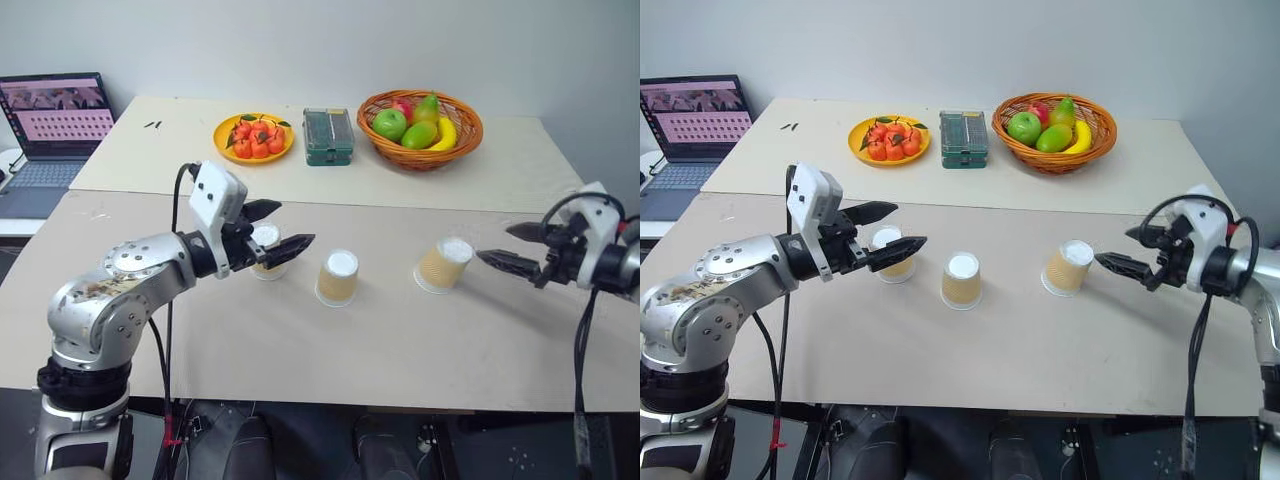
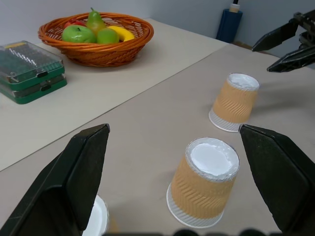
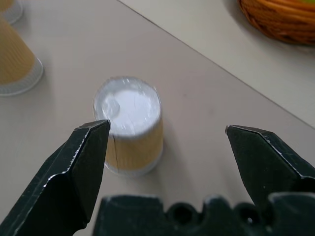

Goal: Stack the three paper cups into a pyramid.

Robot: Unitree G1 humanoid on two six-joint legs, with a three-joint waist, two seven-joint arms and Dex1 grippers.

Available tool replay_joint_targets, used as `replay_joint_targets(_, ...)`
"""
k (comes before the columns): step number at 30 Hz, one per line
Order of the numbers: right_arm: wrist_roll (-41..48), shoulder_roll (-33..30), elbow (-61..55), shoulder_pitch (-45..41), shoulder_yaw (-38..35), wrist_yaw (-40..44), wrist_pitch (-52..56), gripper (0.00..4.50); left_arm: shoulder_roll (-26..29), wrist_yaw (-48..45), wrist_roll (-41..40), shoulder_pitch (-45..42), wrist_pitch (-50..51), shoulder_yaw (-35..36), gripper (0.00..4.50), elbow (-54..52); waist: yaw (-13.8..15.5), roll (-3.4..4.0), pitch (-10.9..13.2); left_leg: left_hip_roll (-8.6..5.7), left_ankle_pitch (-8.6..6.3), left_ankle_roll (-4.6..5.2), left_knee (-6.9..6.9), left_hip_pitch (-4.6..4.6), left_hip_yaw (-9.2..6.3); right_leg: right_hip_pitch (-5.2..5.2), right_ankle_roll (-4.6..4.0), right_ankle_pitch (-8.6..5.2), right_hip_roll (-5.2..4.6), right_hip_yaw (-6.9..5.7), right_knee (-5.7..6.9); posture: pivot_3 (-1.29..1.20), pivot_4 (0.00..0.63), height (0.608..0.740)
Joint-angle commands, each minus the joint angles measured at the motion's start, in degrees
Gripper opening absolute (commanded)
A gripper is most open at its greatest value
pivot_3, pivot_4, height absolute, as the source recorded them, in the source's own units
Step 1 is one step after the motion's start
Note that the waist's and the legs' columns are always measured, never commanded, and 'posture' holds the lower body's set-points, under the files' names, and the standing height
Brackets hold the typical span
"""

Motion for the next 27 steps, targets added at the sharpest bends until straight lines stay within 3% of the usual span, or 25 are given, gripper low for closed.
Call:
replay_joint_targets(1, -0.2, 1.2, 1.3, 0.2, -1.9, 0.1, -4.9, 4.39, 0.5, -1.0, 0.5, -1.9, -1.6, -0.1, 4.50, -0.1, -0.1, 0.00, 0.0, 0.00, 0.01, -0.01, 0.00, 0.00, 0.00, 0.00, 0.06, -0.02, 0.00, 0.00, 0.00, 0.00, 0.150, 0.740)
replay_joint_targets(27, -5.9, 9.7, 10.5, -11.9, 10.9, 1.5, -9.2, 4.39, 1.7, 0.1, 0.9, -1.1, -1.1, 1.5, 4.50, -1.8, -0.4, 0.02, 0.0, -0.01, 0.01, -0.01, -0.01, -0.01, -0.02, 0.04, -0.08, 0.06, 0.00, -0.01, 0.00, 0.00, 0.150, 0.740)
